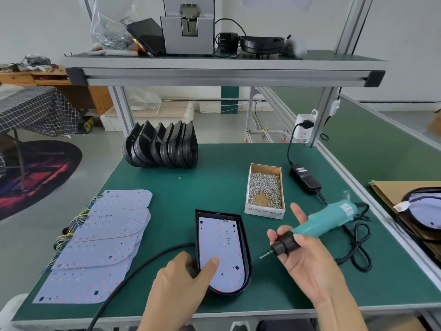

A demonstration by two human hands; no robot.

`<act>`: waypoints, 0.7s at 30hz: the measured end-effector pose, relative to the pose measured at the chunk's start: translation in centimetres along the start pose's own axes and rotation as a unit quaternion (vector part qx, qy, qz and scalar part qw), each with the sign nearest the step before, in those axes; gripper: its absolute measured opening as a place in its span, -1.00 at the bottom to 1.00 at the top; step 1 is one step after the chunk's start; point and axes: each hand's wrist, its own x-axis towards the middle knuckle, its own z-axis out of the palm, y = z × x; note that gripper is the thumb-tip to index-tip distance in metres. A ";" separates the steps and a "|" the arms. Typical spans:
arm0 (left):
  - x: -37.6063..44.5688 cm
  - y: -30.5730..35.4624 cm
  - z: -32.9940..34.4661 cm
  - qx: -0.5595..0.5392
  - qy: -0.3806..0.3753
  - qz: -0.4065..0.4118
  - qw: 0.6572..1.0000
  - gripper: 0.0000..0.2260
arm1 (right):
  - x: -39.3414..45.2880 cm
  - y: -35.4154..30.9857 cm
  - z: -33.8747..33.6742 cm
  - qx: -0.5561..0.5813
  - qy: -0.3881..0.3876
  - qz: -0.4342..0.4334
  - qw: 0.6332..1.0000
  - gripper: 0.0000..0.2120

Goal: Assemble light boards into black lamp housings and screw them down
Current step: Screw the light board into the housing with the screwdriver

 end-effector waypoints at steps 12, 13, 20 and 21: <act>5.5 8.7 -1.7 -0.059 0.105 0.312 0.943 -0.85 | 2.1 1.2 -0.1 0.002 0.115 -0.068 0.991 -0.53; 6.8 10.4 -1.1 -0.032 0.069 0.334 0.939 -0.86 | 2.2 1.4 0.0 0.002 0.107 -0.067 0.992 -0.55; 15.1 17.3 6.3 0.364 -0.045 0.357 0.859 -0.86 | 2.1 2.0 -0.2 -0.002 0.108 -0.050 0.993 -0.62; 15.7 17.5 7.1 0.407 -0.044 0.352 0.842 -0.86 | 2.2 2.0 -0.1 -0.006 0.107 -0.049 0.993 -0.61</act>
